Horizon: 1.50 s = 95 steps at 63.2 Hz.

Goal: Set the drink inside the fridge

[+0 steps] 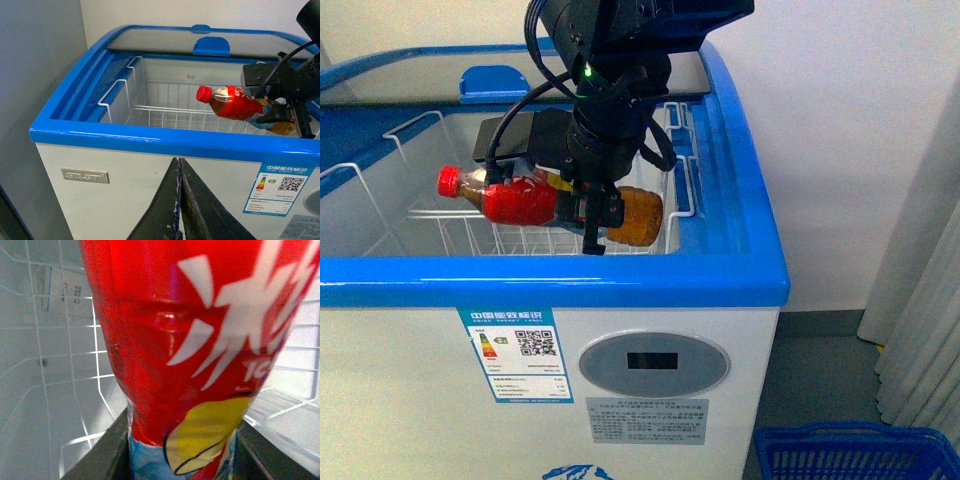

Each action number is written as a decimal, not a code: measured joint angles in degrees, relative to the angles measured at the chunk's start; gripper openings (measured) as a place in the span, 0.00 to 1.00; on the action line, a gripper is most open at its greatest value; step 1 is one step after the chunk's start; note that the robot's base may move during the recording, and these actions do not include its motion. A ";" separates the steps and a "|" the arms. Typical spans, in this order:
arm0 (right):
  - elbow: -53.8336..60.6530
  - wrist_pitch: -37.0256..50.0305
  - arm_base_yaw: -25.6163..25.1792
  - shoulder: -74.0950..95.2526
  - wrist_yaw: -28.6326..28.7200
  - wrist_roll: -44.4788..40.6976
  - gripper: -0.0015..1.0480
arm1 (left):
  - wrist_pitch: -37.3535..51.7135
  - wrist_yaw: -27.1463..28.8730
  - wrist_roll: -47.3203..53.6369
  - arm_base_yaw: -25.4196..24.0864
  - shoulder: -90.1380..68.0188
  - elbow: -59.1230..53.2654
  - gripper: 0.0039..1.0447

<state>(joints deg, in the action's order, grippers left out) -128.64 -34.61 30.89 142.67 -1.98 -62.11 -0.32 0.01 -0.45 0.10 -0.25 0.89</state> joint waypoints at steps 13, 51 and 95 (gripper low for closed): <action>0.90 2.73 0.26 -0.13 1.16 2.97 0.81 | 0.00 0.00 0.00 0.00 0.00 0.00 0.02; 31.47 24.90 -8.37 -39.87 -7.08 31.28 0.93 | 0.00 0.00 0.00 0.00 0.00 0.00 0.02; 95.86 25.33 -8.81 -121.50 -19.32 64.54 0.61 | 0.00 0.00 0.00 0.00 0.00 0.00 0.02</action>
<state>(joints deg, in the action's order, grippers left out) -32.77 -9.28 22.09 21.17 -21.30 2.44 -0.32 0.01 -0.45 0.10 -0.25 0.89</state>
